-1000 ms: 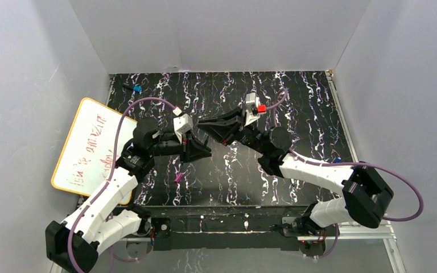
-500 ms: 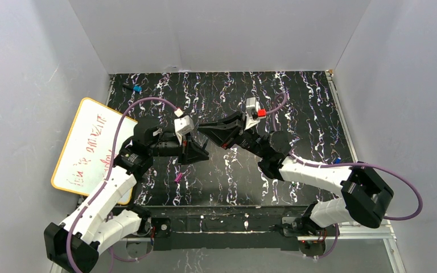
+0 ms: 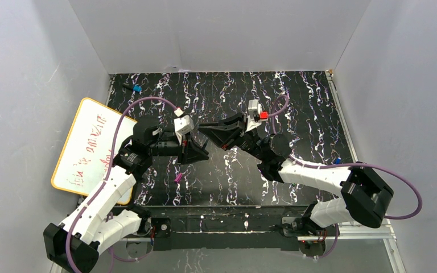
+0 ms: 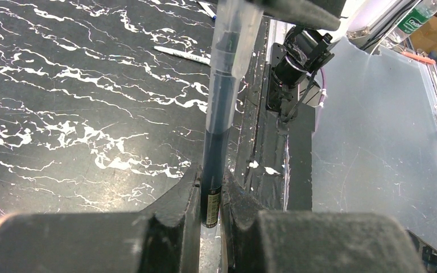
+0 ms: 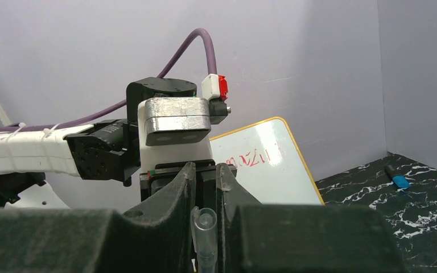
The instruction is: Insert the pens into the pen caps
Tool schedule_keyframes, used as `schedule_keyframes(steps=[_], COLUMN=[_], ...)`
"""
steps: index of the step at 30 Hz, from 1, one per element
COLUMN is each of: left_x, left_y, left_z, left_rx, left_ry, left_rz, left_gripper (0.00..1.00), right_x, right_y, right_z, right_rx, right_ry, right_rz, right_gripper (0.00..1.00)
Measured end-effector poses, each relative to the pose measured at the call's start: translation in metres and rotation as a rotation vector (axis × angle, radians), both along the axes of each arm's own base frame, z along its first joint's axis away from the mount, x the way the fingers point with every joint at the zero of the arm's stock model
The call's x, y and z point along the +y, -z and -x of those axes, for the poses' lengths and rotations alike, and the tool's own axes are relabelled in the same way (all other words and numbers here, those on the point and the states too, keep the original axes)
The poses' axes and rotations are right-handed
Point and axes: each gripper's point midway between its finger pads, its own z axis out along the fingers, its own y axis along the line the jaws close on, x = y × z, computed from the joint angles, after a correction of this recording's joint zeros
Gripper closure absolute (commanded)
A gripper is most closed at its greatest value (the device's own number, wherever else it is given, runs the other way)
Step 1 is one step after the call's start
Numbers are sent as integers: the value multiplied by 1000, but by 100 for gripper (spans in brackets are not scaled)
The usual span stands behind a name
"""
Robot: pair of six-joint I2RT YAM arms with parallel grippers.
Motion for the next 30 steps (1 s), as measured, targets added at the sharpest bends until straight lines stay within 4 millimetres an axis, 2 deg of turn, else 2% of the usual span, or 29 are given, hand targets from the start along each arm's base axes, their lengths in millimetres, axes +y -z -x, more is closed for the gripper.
schedule_keyframes(steps=[17, 30], left_x=[-4, -2], left_y=[-11, -6], left_z=[-6, -1], left_rx=[-23, 12], left_ry=[-9, 5], left_rz=[39, 13], left_gripper=[100, 100], right_x=[-1, 0], right_y=[-4, 4], right_z=[-3, 1], right_rx=[-14, -25], right_ry=[30, 41], right_rz=[-30, -20], right_gripper=[99, 99])
